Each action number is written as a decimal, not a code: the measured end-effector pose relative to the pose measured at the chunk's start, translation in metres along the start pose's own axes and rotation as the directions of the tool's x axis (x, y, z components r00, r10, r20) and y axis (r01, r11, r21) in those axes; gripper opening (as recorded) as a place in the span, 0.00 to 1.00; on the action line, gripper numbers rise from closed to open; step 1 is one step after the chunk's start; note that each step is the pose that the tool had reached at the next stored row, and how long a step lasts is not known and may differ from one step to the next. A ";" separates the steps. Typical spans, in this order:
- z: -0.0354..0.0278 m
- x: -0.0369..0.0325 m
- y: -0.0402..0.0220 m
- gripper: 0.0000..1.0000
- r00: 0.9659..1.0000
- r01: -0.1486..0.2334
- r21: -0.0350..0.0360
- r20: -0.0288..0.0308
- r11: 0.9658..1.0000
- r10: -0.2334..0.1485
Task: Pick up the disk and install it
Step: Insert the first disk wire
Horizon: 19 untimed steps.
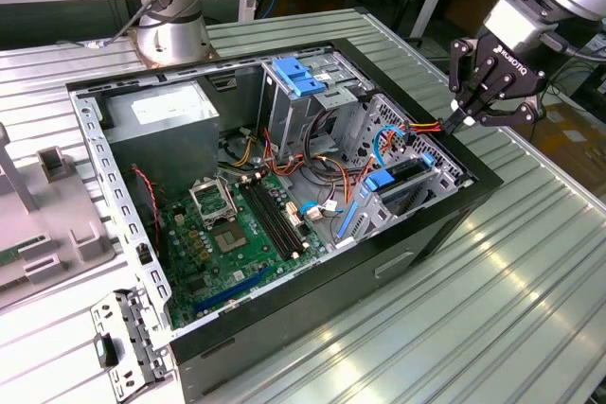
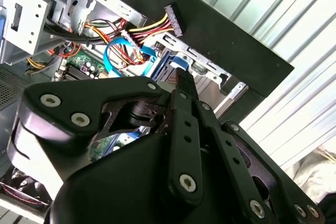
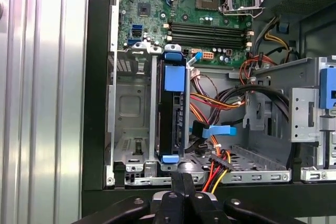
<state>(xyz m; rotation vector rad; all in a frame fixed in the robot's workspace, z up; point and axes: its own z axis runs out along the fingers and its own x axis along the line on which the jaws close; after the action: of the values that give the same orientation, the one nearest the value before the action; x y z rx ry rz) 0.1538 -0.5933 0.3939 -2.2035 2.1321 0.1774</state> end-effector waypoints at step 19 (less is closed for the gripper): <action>0.0000 0.0000 0.0000 0.11 0.979 0.203 -0.028 -0.003 0.979 -0.204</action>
<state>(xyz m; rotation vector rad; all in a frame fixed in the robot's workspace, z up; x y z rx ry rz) 0.1538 -0.5933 0.3938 -2.4210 1.9004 0.1883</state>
